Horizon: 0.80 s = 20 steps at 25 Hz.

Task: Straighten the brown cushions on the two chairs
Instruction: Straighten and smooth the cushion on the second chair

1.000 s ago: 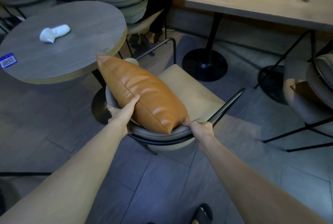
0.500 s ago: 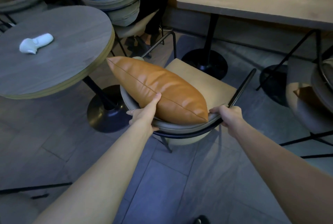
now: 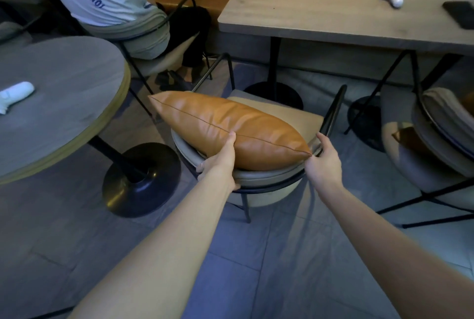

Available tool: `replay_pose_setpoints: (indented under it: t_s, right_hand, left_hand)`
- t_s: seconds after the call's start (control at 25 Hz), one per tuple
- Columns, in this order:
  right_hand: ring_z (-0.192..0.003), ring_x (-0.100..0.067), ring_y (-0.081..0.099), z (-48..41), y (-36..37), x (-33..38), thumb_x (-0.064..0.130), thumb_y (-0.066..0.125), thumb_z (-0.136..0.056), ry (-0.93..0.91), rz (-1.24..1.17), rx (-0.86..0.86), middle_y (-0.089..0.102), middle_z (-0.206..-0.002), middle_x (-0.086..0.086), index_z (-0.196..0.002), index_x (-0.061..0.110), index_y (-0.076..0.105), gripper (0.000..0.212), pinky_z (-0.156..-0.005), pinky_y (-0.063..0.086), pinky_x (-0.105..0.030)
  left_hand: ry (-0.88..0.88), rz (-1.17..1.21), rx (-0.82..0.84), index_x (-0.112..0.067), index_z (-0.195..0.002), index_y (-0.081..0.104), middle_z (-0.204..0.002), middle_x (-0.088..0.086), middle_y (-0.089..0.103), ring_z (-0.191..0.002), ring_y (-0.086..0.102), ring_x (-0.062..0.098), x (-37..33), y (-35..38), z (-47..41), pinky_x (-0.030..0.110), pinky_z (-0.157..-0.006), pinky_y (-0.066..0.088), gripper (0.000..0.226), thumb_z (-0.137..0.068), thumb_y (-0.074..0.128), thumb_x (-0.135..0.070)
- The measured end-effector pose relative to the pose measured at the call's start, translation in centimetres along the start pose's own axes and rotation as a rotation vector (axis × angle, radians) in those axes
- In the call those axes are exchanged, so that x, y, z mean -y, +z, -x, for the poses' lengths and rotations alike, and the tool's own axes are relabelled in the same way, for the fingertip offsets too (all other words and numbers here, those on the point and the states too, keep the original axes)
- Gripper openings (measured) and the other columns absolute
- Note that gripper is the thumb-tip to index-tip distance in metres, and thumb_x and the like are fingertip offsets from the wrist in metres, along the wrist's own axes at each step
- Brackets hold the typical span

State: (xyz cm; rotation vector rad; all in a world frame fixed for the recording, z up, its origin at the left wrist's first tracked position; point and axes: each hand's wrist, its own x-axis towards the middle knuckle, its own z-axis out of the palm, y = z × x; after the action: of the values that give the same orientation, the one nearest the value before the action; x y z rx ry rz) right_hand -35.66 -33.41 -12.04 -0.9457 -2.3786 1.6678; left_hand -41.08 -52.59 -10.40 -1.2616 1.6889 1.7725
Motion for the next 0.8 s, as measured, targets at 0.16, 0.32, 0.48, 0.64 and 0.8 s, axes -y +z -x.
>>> replay_pose_setpoints:
  t_s: [0.16, 0.32, 0.48, 0.64, 0.8]
  right_hand:
    - [-0.14, -0.031, 0.039, 3.5, 1.7, 0.3, 0.01, 0.059, -0.083, 0.011, 0.03, -0.013, 0.027, -0.163, -0.005, -0.159, 0.027, 0.024, 0.085, -0.103, 0.037, -0.038]
    - [-0.141, -0.032, 0.039, 5.1, 5.1, 1.2, 0.042, 0.09, -0.047, 0.294, -0.307, 0.112, 0.035, -0.159, -0.003, -0.158, 0.035, 0.014, 0.134, -0.116, 0.031, -0.053]
    - [-0.133, -0.03, 0.051, 5.0, 7.8, 3.8, 0.073, 0.091, -0.037, 0.45, -0.625, 0.04, 0.05, -0.15, 0.005, -0.155, 0.046, 0.015, 0.143, -0.11, 0.039, -0.063]
    - [-0.13, -0.031, 0.053, 4.4, 8.7, 5.6, 0.075, 0.087, -0.047, 0.422, -0.693, -0.12, 0.049, -0.151, 0.007, -0.15, 0.057, 0.018, 0.125, -0.099, 0.047, -0.062]
    - [-0.137, -0.036, 0.046, 3.5, 9.0, 5.7, 0.054, 0.082, -0.076, 0.414, -0.677, -0.22, 0.046, -0.152, 0.0, -0.155, 0.039, 0.023, 0.1, -0.101, 0.042, -0.063]
  left_hand:
    - [-0.007, -0.118, 0.176, -0.024, -0.16, 0.014, -0.164, 0.01, 0.029, -0.144, 0.035, 0.039, -2.8, -2.7, -0.8, 0.066, -0.114, 0.03, 0.128, -0.062, 0.071, -0.081]
    - [0.092, -0.166, 0.105, -0.032, -0.159, -0.005, -0.165, 0.015, 0.024, -0.143, 0.034, 0.046, -7.9, -5.6, -2.6, 0.074, -0.109, 0.03, 0.139, -0.056, 0.076, -0.08]
    - [0.11, -0.226, 0.202, -0.036, -0.159, 0.001, -0.165, 0.013, 0.026, -0.142, 0.035, 0.046, -12.6, -7.2, -4.6, 0.077, -0.105, 0.032, 0.153, -0.037, 0.078, -0.087]
    - [0.135, -0.242, 0.283, -0.037, -0.159, 0.011, -0.162, 0.01, 0.033, -0.139, 0.04, 0.045, -14.4, -8.2, -7.4, 0.077, -0.102, 0.034, 0.157, -0.026, 0.078, -0.088]
    - [0.145, -0.263, 0.368, -0.033, -0.159, 0.016, -0.162, 0.011, 0.033, -0.14, 0.038, 0.044, -14.9, -8.5, -9.5, 0.076, -0.101, 0.035, 0.147, -0.036, 0.079, -0.084]
